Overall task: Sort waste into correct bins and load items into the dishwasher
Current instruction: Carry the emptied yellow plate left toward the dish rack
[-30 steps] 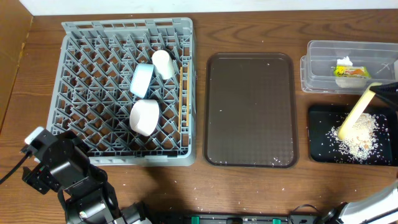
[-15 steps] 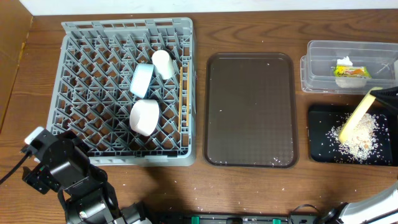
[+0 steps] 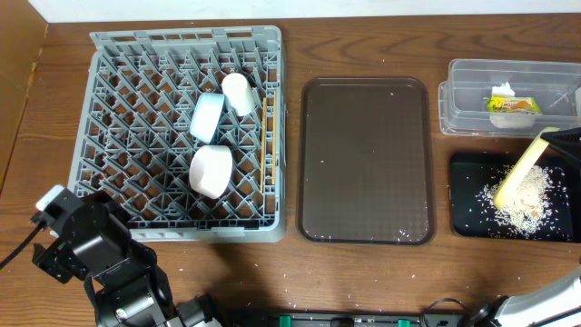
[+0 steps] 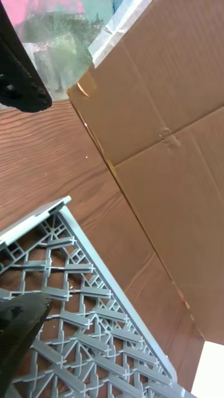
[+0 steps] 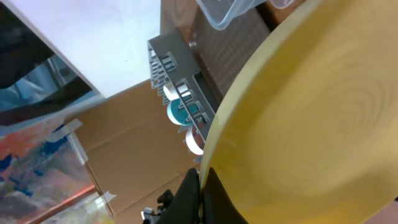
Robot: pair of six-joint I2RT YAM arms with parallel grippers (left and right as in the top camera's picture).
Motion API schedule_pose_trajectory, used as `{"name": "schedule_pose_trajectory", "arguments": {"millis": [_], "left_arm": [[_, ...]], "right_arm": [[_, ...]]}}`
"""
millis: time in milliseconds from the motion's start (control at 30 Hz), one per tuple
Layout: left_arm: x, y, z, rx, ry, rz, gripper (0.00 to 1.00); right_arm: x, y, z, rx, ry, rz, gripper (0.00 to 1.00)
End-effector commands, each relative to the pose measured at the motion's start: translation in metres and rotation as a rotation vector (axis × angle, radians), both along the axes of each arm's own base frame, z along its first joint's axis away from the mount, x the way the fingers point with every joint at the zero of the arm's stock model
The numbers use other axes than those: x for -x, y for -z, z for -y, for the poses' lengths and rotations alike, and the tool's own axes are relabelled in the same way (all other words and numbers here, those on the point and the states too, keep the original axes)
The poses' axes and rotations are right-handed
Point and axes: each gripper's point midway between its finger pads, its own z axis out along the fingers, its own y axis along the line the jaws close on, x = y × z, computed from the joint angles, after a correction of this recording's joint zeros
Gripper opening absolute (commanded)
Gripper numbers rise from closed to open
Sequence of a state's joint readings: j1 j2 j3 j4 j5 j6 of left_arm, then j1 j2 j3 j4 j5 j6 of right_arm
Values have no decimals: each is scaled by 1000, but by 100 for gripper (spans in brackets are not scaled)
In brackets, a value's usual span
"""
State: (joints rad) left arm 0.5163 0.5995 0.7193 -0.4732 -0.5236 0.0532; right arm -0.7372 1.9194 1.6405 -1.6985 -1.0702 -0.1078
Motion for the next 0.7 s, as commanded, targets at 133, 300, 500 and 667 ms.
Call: {"name": "schedule_pose_trajectory", "arguments": {"millis": [133,300,500,667], "left_arm": [[3,-10,-1,-18,-12,11,94],[3,-10,-1,-18,-12,11,94],[3,-10,-1,-18,-12,11,94],[3,-10,-1,-18,-12,11,94]], "right_arm": [[0,-41,-28,12,-22,108,1],[5,-71,-59,37,-68,185,1],[-16,-83,-99,71,-170,295,1],[-38,-88,-161,75,-315,377,1]]}}
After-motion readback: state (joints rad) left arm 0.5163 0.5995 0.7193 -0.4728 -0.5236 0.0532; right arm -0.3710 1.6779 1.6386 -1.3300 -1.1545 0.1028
